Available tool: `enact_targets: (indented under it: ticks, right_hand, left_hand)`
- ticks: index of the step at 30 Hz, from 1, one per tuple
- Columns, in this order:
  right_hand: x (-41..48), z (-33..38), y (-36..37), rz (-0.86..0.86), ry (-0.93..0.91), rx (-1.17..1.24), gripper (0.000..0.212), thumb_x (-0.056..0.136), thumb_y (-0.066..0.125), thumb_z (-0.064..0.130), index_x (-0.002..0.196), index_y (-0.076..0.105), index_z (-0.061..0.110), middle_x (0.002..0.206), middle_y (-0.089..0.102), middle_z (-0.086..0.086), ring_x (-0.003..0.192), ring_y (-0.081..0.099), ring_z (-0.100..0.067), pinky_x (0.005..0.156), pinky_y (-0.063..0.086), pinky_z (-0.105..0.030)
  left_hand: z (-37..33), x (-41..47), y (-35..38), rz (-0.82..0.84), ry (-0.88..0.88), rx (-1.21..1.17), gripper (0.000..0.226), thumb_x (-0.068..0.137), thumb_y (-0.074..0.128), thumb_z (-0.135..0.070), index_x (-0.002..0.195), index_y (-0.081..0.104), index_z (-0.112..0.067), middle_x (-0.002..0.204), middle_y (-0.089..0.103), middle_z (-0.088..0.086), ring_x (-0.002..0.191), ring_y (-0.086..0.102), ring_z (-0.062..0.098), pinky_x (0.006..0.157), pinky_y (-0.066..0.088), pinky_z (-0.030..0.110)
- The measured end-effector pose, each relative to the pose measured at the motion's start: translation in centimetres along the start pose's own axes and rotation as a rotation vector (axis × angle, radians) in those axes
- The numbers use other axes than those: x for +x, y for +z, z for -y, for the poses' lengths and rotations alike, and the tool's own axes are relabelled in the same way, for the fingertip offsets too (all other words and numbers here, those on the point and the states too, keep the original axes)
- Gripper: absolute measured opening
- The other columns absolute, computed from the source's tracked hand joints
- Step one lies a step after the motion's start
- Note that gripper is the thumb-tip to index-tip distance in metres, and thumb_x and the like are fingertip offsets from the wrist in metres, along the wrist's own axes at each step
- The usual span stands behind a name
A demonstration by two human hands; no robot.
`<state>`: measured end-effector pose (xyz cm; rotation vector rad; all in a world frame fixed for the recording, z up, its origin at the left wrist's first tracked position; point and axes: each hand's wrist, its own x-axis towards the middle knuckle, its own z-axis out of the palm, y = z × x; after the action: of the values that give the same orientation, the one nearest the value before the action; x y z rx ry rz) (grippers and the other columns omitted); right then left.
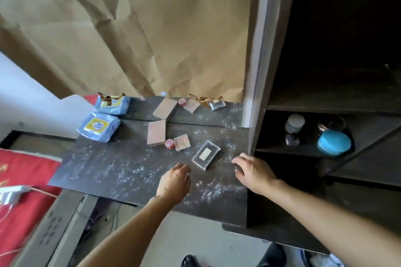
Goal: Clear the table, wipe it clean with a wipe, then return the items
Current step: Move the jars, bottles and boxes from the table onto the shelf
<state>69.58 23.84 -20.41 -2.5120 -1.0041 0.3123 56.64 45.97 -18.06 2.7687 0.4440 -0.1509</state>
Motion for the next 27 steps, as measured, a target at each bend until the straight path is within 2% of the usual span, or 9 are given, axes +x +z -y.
enact_targets:
  ticks: [7, 13, 16, 20, 23, 27]
  right_hand:
    - [5.8, 11.2, 5.0, 0.061, 0.005, -0.059, 0.030, 0.088, 0.053, 0.027, 0.117, 0.057, 0.022, 0.121, 0.059, 0.002, 0.104, 0.059, -0.023, 0.075, 0.049, -0.034]
    - [10.7, 17.5, 8.5, 0.116, 0.033, -0.093, 0.038, 0.089, 0.052, 0.027, 0.127, 0.052, 0.022, 0.129, 0.054, 0.000, 0.107, 0.058, -0.025, 0.080, 0.047, -0.034]
    - [13.3, 18.6, 9.5, 0.118, 0.030, -0.119, 0.039, 0.088, 0.051, 0.024, 0.128, 0.050, 0.021, 0.133, 0.051, -0.003, 0.104, 0.059, -0.027, 0.076, 0.048, -0.033]
    - [17.3, 18.5, 10.6, 0.129, 0.069, -0.148, 0.037, 0.087, 0.054, 0.019, 0.123, 0.048, 0.023, 0.122, 0.050, -0.003, 0.105, 0.053, -0.024, 0.072, 0.046, -0.033]
    - [20.6, 18.2, 11.5, 0.155, 0.104, -0.202, 0.028, 0.086, 0.057, 0.022, 0.113, 0.051, 0.019, 0.118, 0.049, -0.005, 0.109, 0.049, -0.026, 0.078, 0.043, -0.035]
    - [23.7, 17.4, 13.8, 0.214, 0.095, -0.224, 0.024, 0.083, 0.058, 0.027, 0.105, 0.054, 0.018, 0.111, 0.049, -0.005, 0.104, 0.051, -0.026, 0.085, 0.042, -0.037]
  left_hand:
    - [13.1, -4.3, -3.9, -0.008, -0.104, -0.012, 0.027, 0.088, 0.052, -0.020, 0.114, 0.060, -0.019, 0.114, 0.061, 0.002, 0.100, 0.060, 0.026, 0.078, 0.046, 0.033]
    - [20.2, -5.5, -5.6, 0.000, -0.190, -0.062, 0.028, 0.087, 0.051, -0.021, 0.113, 0.061, -0.021, 0.112, 0.062, -0.002, 0.098, 0.061, 0.021, 0.079, 0.048, 0.030]
    - [22.0, -4.6, -5.8, 0.001, -0.241, -0.101, 0.025, 0.087, 0.051, -0.022, 0.110, 0.062, -0.022, 0.107, 0.062, -0.002, 0.094, 0.061, 0.021, 0.078, 0.050, 0.032]
    - [23.5, -2.8, -5.6, 0.000, -0.283, -0.147, 0.025, 0.086, 0.053, -0.022, 0.108, 0.064, -0.024, 0.105, 0.063, -0.004, 0.094, 0.061, 0.021, 0.077, 0.050, 0.031]
    - [24.7, -0.7, -5.5, 0.026, -0.319, -0.155, 0.024, 0.085, 0.055, -0.022, 0.107, 0.065, -0.024, 0.104, 0.064, -0.003, 0.093, 0.061, 0.021, 0.077, 0.049, 0.031]
    - [26.1, 3.6, -5.8, 0.085, -0.360, -0.142, 0.025, 0.085, 0.056, -0.024, 0.108, 0.064, -0.021, 0.104, 0.064, 0.001, 0.094, 0.061, 0.024, 0.078, 0.050, 0.032]
